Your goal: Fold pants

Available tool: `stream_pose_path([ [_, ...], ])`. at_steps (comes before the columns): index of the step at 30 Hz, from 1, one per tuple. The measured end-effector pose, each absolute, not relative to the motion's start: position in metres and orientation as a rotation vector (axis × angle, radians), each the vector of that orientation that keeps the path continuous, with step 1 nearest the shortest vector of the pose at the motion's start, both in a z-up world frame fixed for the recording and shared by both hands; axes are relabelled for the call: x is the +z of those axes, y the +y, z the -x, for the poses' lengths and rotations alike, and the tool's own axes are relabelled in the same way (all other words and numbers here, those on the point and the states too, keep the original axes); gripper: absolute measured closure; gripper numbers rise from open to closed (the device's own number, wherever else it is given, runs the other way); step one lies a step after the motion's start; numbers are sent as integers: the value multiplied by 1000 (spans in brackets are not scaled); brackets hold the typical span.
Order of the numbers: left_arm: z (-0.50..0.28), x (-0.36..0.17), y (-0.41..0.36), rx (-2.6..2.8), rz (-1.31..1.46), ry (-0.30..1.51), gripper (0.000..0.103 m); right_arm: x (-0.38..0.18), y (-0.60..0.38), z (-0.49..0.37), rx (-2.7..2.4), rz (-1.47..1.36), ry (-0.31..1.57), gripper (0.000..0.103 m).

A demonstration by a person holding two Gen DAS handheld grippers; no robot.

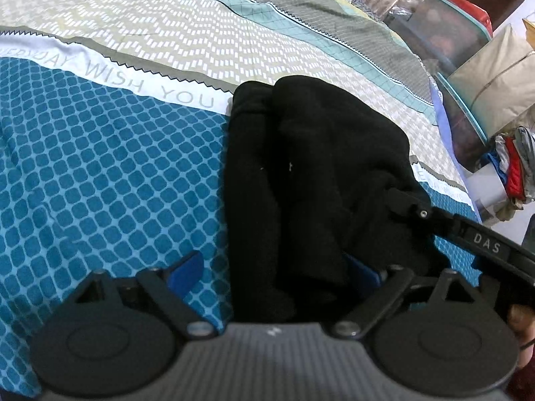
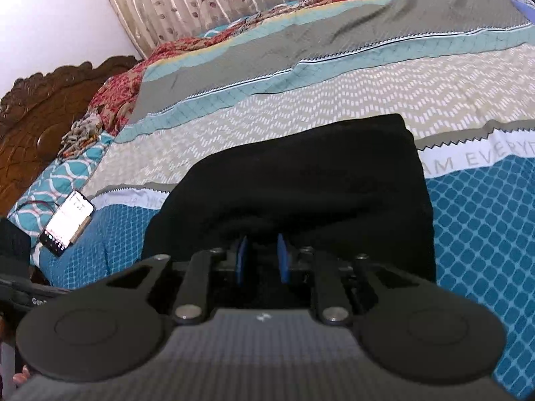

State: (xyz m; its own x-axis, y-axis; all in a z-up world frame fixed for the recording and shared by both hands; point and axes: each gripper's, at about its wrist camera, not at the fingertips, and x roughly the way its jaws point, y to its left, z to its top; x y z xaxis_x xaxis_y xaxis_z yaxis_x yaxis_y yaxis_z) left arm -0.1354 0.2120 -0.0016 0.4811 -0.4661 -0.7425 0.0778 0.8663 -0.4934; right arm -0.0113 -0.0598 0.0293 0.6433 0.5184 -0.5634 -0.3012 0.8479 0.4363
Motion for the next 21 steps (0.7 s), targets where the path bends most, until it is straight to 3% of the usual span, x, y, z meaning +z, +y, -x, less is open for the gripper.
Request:
stream_pose_path([
  [11,141,-1,214,-346,448,1015,10,28,-60,19,464,-312,694,81],
  [21,147,-2,206,-353,439,999,0,26,-59,22,451,-317,669,80],
])
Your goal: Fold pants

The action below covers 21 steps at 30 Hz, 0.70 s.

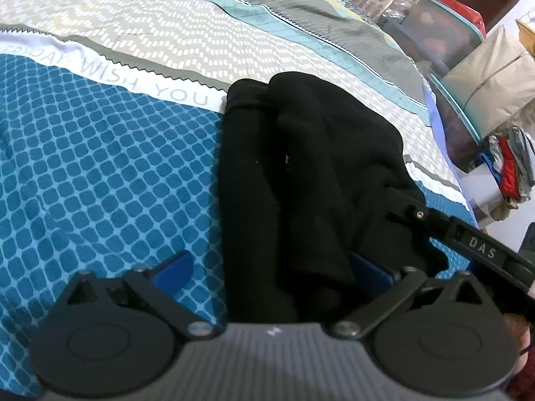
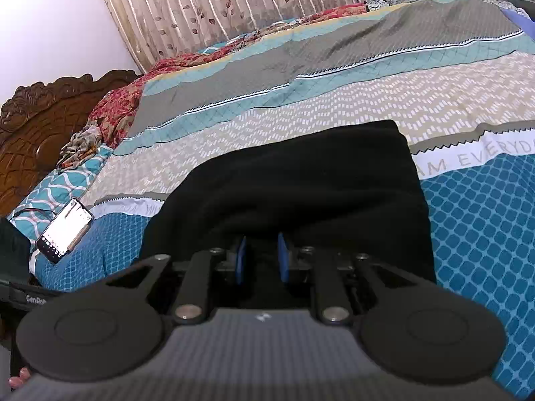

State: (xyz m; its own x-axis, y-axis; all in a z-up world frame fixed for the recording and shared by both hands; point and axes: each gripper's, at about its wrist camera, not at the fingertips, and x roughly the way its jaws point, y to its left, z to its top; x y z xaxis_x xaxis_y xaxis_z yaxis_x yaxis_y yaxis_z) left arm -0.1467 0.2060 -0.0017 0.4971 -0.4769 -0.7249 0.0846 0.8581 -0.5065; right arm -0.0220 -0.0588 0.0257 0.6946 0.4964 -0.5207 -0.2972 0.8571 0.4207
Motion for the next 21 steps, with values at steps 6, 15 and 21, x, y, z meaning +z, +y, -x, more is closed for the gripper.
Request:
stream_pose_path([
  [6,146,-2,208,-359,452,998,0,26,-61,25,454,-341,655,77],
  [15,146,0,208,-392,429,1022,0,44,-50,49,516,-234,638,20],
  [21,142,1,207,-397,413,1044,0,52,-65,64,422,-184,590,20],
])
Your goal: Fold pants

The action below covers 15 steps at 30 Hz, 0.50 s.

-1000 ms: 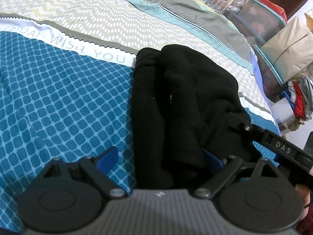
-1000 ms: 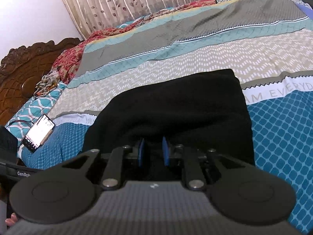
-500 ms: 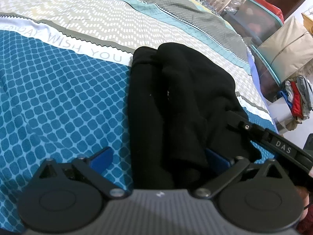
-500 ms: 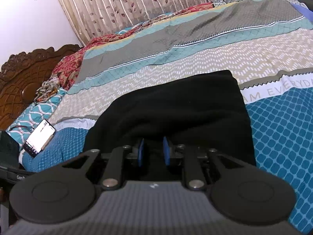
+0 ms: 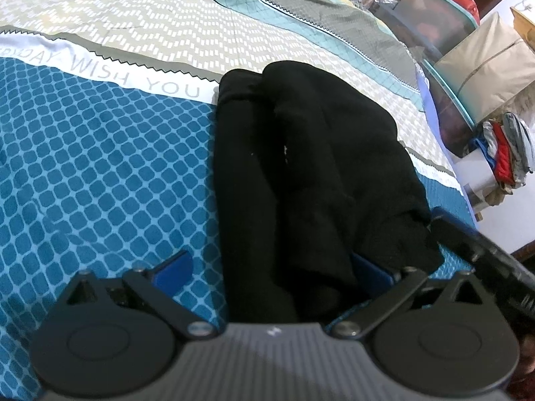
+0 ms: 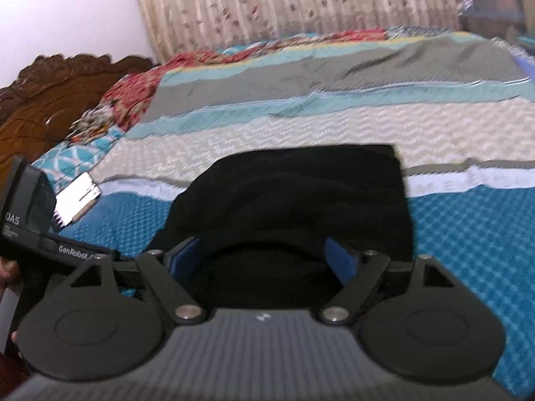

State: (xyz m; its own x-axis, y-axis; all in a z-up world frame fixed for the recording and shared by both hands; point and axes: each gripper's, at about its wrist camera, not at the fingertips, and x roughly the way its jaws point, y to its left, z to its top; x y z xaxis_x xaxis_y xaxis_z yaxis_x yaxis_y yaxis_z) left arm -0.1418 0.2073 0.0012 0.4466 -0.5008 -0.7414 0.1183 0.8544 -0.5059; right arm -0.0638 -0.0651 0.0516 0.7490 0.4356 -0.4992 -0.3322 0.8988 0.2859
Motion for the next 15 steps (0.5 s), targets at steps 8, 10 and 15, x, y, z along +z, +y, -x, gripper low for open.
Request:
stream_pose_path([
  [8,136,11,219,-402,452,1052,0,42,-125,43,249,-425,639,20],
  [10,135,17,228,-405,480,1027,0,38,-134,42,247,-485,647,20],
  [15,121,26,246,-406,554,1011,0,24,-151,29,280,-633,704,15],
])
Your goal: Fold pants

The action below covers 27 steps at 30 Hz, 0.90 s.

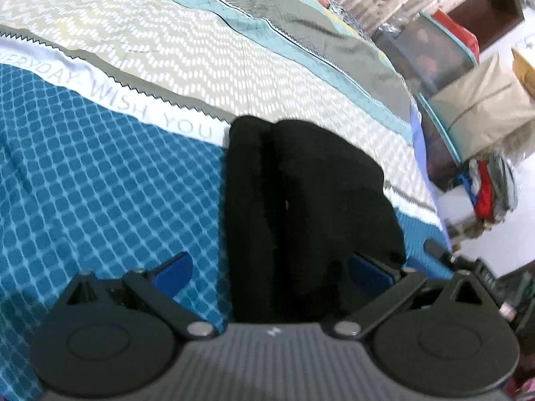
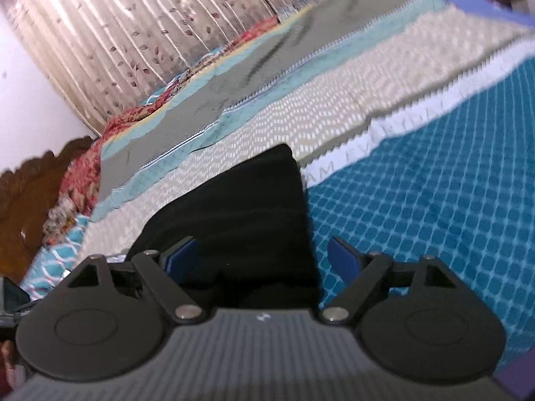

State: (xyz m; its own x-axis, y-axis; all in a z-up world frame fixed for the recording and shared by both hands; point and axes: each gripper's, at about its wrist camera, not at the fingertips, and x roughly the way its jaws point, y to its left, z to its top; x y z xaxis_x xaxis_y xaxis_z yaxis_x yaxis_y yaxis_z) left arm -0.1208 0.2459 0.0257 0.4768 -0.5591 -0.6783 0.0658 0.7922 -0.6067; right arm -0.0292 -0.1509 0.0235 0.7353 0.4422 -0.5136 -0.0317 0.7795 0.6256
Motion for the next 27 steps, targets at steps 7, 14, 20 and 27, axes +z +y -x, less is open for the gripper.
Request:
stream_pose_path([
  [7,86,21,234,-335,499,1080,0,0,-160,17,328,-802,800,13],
  [14,81,9,205,-252,334,1114,0,-2,-142,28,358,-684,776,4],
  [20,84,10,203,-249,302,1106,0,-5,-131,38,360,-622,720,0],
  [27,87,10,203,-246,304,1093,0,-8,-126,38,351,-618,692,0],
])
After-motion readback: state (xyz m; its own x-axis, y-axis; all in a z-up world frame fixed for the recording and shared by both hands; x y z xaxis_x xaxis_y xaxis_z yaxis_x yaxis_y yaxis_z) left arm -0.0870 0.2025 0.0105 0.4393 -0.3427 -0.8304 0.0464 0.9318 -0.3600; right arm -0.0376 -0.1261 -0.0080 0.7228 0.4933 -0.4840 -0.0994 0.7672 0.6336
